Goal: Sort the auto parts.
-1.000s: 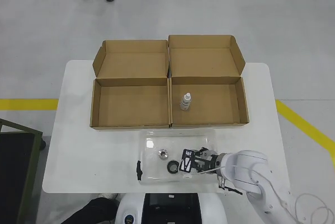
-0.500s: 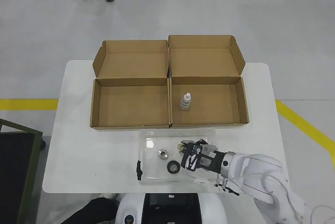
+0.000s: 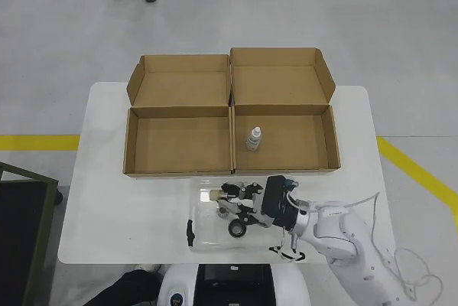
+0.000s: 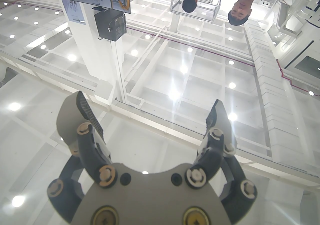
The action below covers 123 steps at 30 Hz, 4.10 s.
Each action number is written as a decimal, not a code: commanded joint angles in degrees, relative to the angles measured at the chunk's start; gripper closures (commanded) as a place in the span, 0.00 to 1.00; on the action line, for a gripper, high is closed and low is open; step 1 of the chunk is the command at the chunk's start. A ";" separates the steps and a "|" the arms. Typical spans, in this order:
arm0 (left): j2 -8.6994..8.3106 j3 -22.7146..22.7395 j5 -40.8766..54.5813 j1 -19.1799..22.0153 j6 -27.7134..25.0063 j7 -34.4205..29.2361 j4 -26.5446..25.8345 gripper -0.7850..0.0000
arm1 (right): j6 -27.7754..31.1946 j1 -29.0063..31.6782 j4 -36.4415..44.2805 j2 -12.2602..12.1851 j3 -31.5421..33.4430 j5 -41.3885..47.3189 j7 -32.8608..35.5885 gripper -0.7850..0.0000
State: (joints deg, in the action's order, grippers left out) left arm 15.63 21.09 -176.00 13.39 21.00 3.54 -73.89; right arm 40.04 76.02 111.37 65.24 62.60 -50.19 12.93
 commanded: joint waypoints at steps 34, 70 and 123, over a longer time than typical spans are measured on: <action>0.00 0.00 0.00 0.00 0.00 0.00 0.00 0.00 | 0.34 -1.23 7.38 0.99 7.08 14.28 -15.69 1.00; 0.00 0.00 0.00 0.00 0.00 0.00 0.00 0.00 | -8.49 -5.86 -4.14 -0.92 14.56 -3.14 12.61 1.00; 0.00 0.00 0.00 0.00 0.00 0.00 0.00 0.00 | -15.96 -28.08 -25.72 1.83 -3.25 -14.99 33.17 0.59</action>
State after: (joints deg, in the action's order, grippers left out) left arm 15.63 21.09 -176.00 13.39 21.00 3.54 -73.89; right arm 24.22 47.43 84.31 67.20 59.02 -64.80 45.81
